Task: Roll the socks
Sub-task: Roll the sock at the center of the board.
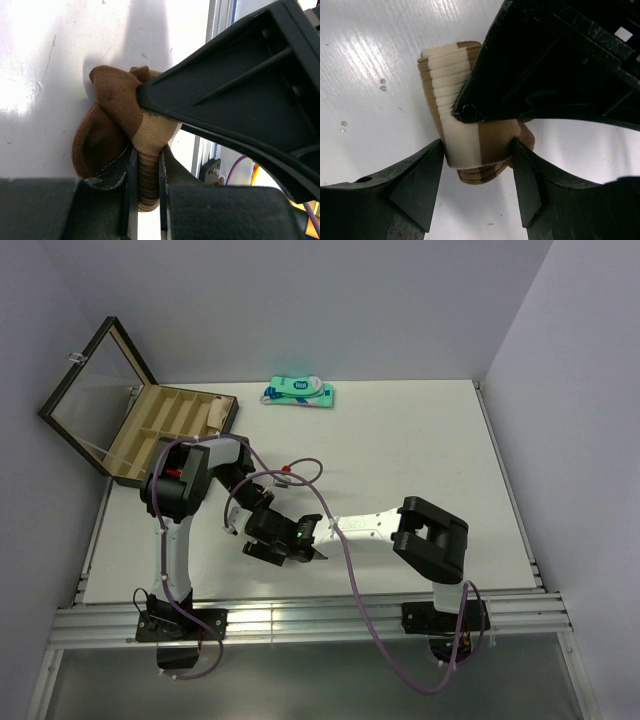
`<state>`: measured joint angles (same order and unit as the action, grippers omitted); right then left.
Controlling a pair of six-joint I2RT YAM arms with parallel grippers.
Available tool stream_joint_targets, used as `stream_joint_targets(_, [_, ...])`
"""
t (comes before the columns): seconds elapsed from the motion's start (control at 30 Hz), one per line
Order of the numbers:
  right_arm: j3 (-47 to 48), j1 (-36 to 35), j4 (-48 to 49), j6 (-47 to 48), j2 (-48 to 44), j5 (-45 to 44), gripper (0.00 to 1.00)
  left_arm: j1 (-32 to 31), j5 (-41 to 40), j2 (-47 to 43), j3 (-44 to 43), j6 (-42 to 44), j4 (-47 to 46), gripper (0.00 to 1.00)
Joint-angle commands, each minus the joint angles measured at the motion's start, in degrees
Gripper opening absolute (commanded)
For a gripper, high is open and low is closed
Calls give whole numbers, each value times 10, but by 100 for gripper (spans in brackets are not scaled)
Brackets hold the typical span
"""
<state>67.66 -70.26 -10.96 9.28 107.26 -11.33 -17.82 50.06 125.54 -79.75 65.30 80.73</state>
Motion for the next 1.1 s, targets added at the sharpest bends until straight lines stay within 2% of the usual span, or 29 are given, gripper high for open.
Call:
stream_joint_targets(0.0, [27, -2, -7, 14, 19, -18, 63, -2, -41, 17, -14, 17, -22, 0])
stream_joint_targets(0.23, [27, -2, -11, 14, 45, -18, 62, -3, -40, 18, -19, 13, -22, 1])
stream_joint_targets(0.33, [31, -3, -12, 10, 60, -26, 59, -2, -35, 17, -26, 7, -22, 5])
stream_joint_targets(0.43, [39, -2, -19, 3, 70, -33, 48, -2, -26, 14, -35, -1, -28, 11])
stream_joint_targets(0.53, [45, -1, -27, -10, 80, -40, 26, 0, -19, 0, -38, -24, -43, 18])
stream_joint_targets(0.57, [43, 0, -29, -15, 83, -39, 14, 2, -19, -5, -39, -52, -68, 23])
stream_joint_targets(0.63, [38, 3, -29, -26, 83, -39, 13, 7, -18, -19, -41, -78, -92, 23])
stream_joint_targets(0.7, [31, 4, -28, -35, 83, -43, 7, 11, -22, -33, -45, -134, -141, 26])
stream_joint_targets(0.87, [22, 13, -29, -75, 82, -55, 1, 43, -16, -62, -67, -252, -217, 31])
stream_joint_targets(1.07, [26, 35, -35, -141, 85, -47, 0, 79, -97, -138, -35, -477, -410, 32])
